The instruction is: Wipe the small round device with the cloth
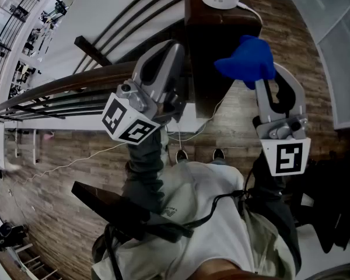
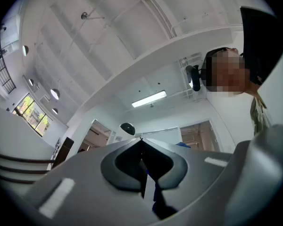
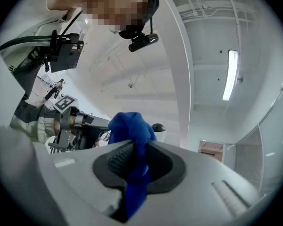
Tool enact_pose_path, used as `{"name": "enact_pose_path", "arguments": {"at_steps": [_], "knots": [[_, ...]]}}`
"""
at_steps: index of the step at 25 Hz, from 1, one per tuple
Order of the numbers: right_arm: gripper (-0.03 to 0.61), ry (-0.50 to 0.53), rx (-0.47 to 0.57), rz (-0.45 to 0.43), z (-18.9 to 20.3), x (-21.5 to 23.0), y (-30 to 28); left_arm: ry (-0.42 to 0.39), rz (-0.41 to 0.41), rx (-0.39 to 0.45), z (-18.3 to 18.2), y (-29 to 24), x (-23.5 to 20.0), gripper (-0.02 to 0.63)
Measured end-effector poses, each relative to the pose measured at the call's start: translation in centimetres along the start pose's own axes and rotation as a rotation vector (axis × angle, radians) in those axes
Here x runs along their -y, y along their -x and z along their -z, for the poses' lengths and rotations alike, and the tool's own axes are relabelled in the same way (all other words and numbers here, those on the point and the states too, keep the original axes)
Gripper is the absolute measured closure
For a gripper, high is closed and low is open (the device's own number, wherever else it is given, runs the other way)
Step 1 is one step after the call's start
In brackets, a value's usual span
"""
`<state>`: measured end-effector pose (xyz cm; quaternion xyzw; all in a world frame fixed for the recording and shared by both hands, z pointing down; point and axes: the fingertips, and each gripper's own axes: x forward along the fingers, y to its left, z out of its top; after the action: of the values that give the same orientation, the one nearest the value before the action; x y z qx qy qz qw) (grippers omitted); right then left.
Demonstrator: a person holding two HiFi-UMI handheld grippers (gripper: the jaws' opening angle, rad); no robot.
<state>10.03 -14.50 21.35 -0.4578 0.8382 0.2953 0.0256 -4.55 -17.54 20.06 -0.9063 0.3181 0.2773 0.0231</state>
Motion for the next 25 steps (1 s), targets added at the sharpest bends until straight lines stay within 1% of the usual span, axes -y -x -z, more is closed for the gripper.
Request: {"name": "enact_pose_path", "arguments": {"at_steps": [4,9,13,14,16,19,21,23,25], "knots": [[0.525,0.003,-0.001,0.009,-0.4,0.0,0.5,0.021,0.013,-0.004,0.2,-0.1,0.3,0.617],[0.525,0.005,0.002,0.002,-0.7,-0.3,0.4,0.021,0.012,-0.008,-0.1,0.1,0.3,0.617],[0.525,0.02,0.032,-0.01,-1.2,-0.4,0.3,0.011,0.007,-0.011,-0.3,0.8,-0.1,0.617],[0.525,0.036,0.034,-0.007,-1.1,-0.1,0.2,0.007,0.008,-0.012,-0.2,1.1,-0.2,0.617],[0.525,0.102,0.031,0.006,-1.5,1.3,-0.4,-0.002,0.013,-0.013,0.0,1.2,-0.4,0.617],[0.525,0.224,0.023,0.031,-3.6,5.4,-3.1,-0.019,0.03,-0.009,-1.2,-0.2,-0.7,0.617],[0.525,0.257,0.018,0.043,-5.1,7.7,-5.6,-0.026,0.042,-0.004,-1.9,-0.8,-0.7,0.617],[0.525,0.267,0.012,0.031,-6.3,8.9,-8.2,-0.021,0.049,0.0,-2.1,-0.7,-0.4,0.617],[0.525,0.319,-0.046,0.013,-6.3,9.4,-10.5,-0.01,0.049,-0.004,-1.9,-0.2,-0.3,0.617]]}}
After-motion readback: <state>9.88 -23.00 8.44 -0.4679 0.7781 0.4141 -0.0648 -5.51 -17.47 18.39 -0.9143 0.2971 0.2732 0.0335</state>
